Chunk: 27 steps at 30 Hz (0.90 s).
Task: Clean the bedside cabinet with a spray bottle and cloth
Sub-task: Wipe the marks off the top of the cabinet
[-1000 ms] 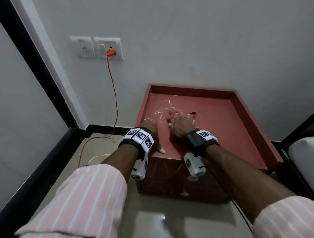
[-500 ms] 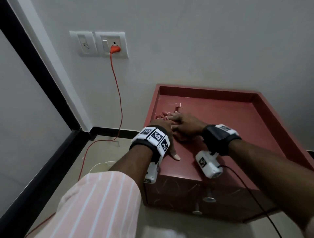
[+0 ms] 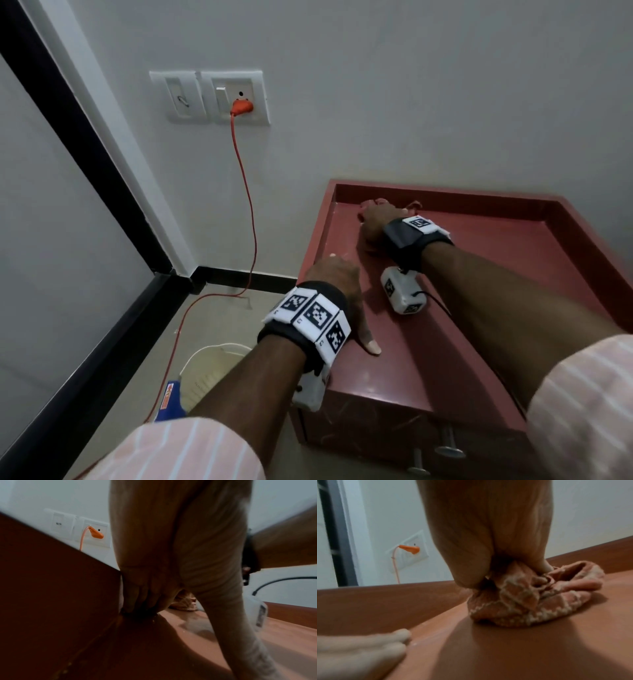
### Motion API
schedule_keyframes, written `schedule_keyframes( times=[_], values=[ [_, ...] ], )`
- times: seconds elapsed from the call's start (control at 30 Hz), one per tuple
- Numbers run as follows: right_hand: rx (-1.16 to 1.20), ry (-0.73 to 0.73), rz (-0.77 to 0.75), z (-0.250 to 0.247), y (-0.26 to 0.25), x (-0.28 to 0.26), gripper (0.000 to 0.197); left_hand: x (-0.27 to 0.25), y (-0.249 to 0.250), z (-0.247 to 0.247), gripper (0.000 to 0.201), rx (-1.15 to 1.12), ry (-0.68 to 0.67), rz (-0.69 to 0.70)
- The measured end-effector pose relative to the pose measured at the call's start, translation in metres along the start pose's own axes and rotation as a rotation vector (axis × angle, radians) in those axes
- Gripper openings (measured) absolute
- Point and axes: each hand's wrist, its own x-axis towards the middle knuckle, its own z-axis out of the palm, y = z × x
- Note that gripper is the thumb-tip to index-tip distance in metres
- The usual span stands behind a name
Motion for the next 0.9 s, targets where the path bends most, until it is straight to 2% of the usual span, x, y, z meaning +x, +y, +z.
schedule_keyframes(
  times=[0.07, 0.17, 0.23, 0.3, 0.37, 0.43, 0.47, 0.5, 0.53, 0.6, 0.63, 0.67, 0.7, 0.77, 0.8, 0.9],
  values=[
    [0.03, 0.009, -0.118, -0.002, -0.023, 0.006, 0.056, 0.002, 0.0, 0.001, 0.091, 0.022, -0.03, 0.007],
    [0.141, 0.117, -0.185, -0.005, -0.04, 0.008, 0.032, 0.004, 0.0, -0.001, 0.086, 0.026, -0.014, 0.012],
    [0.154, 0.14, -0.195, 0.0, -0.034, 0.008, 0.029, 0.002, -0.001, -0.001, 0.089, 0.015, -0.017, 0.009],
    [0.204, 0.115, -0.223, -0.001, -0.028, -0.011, 0.03, -0.001, 0.0, -0.002, 0.089, -0.002, -0.015, -0.014],
    [0.229, 0.031, -0.339, -0.001, -0.016, -0.031, 0.028, -0.003, 0.003, -0.005, 0.085, 0.005, -0.001, -0.019],
    [0.257, -0.08, -0.447, 0.0, 0.012, -0.044, 0.04, -0.004, 0.004, -0.005, 0.092, 0.005, 0.015, -0.001],
    [0.253, -0.114, -0.437, 0.0, 0.028, -0.048, 0.044, -0.005, 0.005, -0.005, 0.097, 0.011, 0.006, -0.006],
    [0.296, -0.117, -0.377, -0.001, 0.042, -0.051, 0.044, -0.007, 0.005, -0.004, 0.104, 0.021, -0.014, -0.02],
    [0.241, -0.029, -0.292, 0.002, 0.054, -0.044, 0.042, -0.01, 0.005, -0.005, 0.111, 0.03, -0.042, -0.034],
    [0.101, 0.09, 0.0, 0.008, 0.059, -0.03, 0.052, -0.011, 0.005, -0.004, 0.114, 0.014, -0.074, -0.047],
    [0.019, 0.084, 0.157, 0.007, 0.053, -0.024, 0.064, -0.008, 0.005, -0.004, 0.105, 0.005, -0.071, -0.049],
    [-0.043, 0.031, 0.253, 0.008, 0.046, -0.018, 0.074, -0.005, 0.005, -0.005, 0.092, -0.002, -0.062, -0.048],
    [-0.058, -0.043, 0.28, 0.005, 0.035, -0.019, 0.078, -0.003, 0.006, -0.004, 0.081, -0.006, -0.049, -0.047],
    [-0.071, -0.084, 0.176, 0.003, 0.02, -0.012, 0.06, 0.003, 0.006, -0.002, 0.072, -0.004, -0.016, -0.047],
    [-0.082, -0.058, 0.083, 0.0, 0.01, -0.012, 0.05, 0.005, 0.006, -0.001, 0.071, 0.008, -0.021, -0.047],
    [-0.054, 0.019, -0.133, -0.001, -0.02, -0.009, 0.042, 0.008, 0.003, 0.002, 0.075, 0.009, -0.018, -0.033]
  ],
)
